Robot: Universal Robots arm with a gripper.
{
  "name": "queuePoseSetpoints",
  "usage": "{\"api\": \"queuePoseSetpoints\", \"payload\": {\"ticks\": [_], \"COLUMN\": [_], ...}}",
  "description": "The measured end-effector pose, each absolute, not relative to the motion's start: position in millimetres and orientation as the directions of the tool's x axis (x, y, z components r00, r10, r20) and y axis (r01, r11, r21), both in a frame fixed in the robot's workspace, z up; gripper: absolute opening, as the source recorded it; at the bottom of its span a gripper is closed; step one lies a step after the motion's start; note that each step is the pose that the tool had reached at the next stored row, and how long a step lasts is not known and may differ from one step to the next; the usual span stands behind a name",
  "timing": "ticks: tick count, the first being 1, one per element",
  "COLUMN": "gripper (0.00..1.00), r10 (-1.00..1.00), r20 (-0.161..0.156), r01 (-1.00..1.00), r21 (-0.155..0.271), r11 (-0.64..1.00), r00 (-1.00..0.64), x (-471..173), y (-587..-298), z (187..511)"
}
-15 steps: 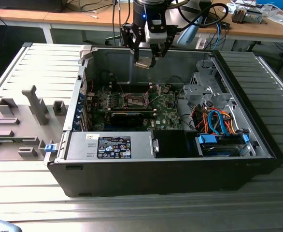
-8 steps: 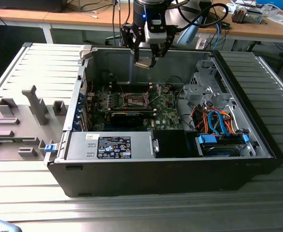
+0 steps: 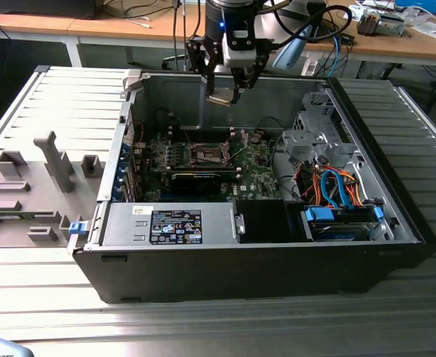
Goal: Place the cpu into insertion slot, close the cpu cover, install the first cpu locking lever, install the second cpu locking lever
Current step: 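Place the cpu into insertion slot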
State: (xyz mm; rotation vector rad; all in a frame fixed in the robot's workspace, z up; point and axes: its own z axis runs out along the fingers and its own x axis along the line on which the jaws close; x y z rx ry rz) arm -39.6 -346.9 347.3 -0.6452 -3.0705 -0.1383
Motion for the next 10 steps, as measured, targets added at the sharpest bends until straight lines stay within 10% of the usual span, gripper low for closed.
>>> {"api": "queuePoseSetpoints", "payload": {"ticks": [10], "gripper": [0.55], "r10": [0.419], "r20": [0.019], "r01": [0.419], "r21": [0.086], "r11": [0.904], "r00": [-0.908], "x": [-39.6], "y": [-346.8], "z": [347.2]}}
